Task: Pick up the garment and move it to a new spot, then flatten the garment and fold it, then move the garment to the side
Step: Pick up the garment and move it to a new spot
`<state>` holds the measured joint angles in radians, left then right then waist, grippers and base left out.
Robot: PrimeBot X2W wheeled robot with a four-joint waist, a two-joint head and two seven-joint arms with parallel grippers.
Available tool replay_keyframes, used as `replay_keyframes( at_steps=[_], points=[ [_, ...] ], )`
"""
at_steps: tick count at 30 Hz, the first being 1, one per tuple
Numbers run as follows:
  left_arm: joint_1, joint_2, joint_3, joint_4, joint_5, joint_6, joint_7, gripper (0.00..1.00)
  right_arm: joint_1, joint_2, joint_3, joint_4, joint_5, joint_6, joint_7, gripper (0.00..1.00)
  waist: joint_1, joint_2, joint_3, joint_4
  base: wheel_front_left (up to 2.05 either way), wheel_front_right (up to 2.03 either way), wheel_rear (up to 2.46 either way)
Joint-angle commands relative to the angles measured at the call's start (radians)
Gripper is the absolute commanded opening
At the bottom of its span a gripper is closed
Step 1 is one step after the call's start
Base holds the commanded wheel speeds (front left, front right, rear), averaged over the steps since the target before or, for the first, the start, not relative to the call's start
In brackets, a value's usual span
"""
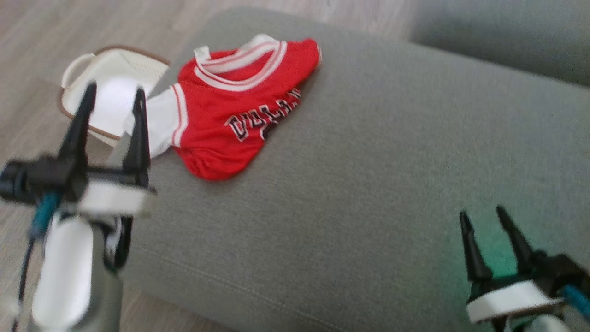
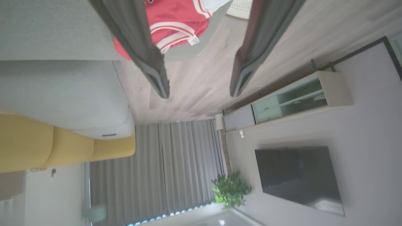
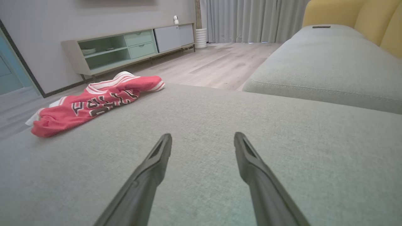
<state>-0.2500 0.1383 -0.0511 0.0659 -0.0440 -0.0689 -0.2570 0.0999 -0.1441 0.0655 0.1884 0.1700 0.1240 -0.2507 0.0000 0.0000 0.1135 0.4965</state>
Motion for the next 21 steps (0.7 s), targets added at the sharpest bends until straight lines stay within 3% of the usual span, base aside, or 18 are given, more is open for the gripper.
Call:
replay_keyframes(
  at_steps=[1,6,12,21],
  points=[
    [-0.108,0.03,0.034,0.045,-0.003,-0.01,-0.004,1.0,-0.055,-0.044,0.022,-0.038,-0.011,0.007,-0.011,1.0,0.0,0.0,0.093,-0.051,0.0,0.0,0.0],
    [-0.389,0.048,0.034,0.316,-0.028,-0.024,0.062,1.0,-0.114,-0.127,0.028,-0.062,-0.016,0.007,-0.011,1.0,0.0,0.0,0.209,-0.096,0.0,0.0,0.0],
    [-0.671,0.045,0.1,0.687,-0.127,-0.009,0.274,1.0,-0.196,-0.204,-0.013,-0.115,-0.014,0.007,-0.011,1.0,0.0,0.0,0.363,-0.153,0.0,0.0,0.0],
    [-0.85,0.1,0.151,1.017,-0.182,0.023,0.384,1.0,-0.258,-0.242,-0.031,-0.193,-0.003,0.007,-0.011,1.0,0.0,0.0,0.486,-0.231,0.0,0.0,0.0]
  ],
)
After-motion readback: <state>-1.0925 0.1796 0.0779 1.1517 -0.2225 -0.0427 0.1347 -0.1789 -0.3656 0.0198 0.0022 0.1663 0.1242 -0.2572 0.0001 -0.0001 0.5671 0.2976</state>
